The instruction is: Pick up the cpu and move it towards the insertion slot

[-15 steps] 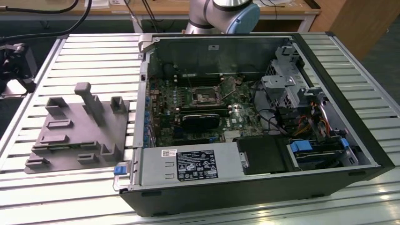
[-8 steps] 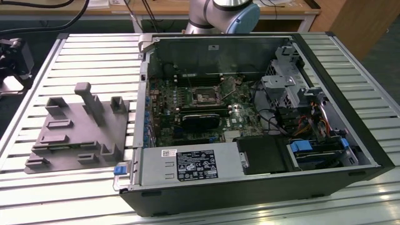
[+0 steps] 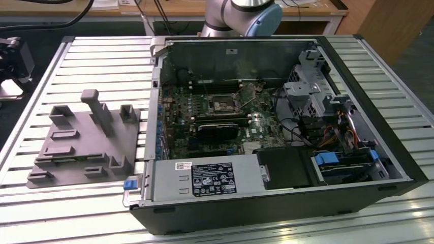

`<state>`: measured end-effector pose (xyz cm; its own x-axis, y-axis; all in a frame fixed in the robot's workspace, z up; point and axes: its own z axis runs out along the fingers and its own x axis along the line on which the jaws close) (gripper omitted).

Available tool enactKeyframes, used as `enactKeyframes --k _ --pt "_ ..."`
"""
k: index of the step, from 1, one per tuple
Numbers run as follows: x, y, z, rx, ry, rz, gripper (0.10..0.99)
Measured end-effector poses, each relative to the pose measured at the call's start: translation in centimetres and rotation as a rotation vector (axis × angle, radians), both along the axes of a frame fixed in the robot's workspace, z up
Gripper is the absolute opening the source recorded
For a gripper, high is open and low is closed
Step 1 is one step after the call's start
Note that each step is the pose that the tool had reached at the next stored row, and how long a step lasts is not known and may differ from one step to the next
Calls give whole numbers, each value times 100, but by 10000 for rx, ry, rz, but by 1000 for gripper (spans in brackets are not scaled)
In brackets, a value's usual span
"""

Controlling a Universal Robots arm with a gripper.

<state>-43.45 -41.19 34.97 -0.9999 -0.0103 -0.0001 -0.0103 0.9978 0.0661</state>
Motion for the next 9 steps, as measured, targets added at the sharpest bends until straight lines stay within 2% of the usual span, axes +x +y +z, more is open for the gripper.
enactKeyframes --k 9 --pt "0 0 76 1 0 -7 545"
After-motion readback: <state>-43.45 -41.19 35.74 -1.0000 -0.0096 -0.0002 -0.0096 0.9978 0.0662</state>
